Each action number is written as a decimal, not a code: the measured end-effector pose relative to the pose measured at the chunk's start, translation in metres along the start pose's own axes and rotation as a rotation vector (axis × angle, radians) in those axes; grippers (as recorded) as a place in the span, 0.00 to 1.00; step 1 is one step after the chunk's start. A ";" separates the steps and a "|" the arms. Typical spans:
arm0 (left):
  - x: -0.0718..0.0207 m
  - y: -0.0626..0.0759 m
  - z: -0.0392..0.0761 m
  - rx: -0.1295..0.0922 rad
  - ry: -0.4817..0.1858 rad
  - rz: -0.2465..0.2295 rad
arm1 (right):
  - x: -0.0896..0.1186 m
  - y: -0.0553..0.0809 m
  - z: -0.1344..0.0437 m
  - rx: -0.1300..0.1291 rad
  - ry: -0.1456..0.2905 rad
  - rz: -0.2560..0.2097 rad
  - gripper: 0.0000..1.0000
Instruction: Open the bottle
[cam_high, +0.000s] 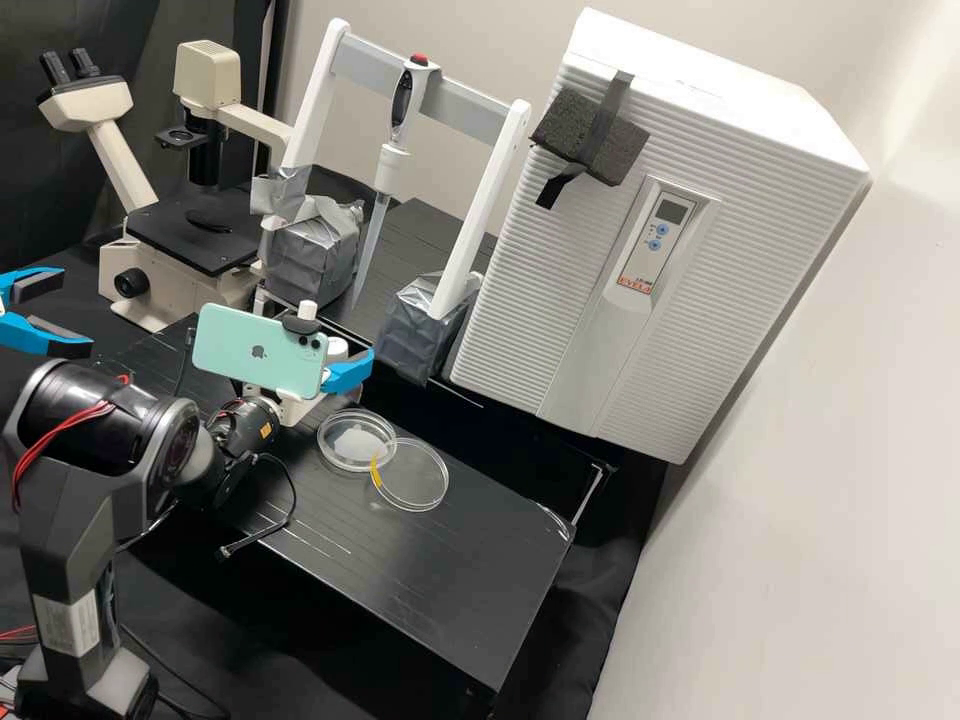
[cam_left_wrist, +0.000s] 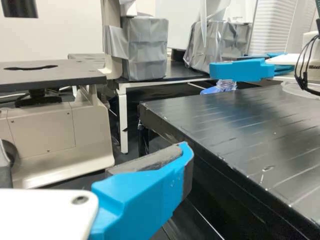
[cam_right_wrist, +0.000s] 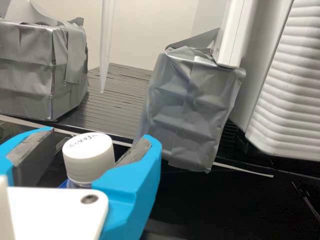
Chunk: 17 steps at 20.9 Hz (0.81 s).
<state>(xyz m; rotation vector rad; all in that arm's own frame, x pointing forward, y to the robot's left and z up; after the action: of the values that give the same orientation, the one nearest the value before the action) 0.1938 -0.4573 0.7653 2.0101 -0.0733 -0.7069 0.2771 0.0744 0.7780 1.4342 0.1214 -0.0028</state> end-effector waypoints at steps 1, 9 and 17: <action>0.0000 0.000 0.000 0.000 0.000 0.000 | 0.000 0.000 0.000 0.000 0.000 0.000 0.00; 0.0000 0.000 0.000 0.000 0.000 0.000 | 0.000 0.000 0.000 0.000 0.000 0.000 0.00; 0.0000 0.000 0.000 0.000 0.000 0.000 | 0.001 0.001 -0.002 0.000 0.007 0.003 0.00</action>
<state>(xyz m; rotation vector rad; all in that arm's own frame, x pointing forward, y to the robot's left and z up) 0.1938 -0.4573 0.7653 2.0101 -0.0733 -0.7069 0.2782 0.0762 0.7785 1.4344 0.1246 0.0045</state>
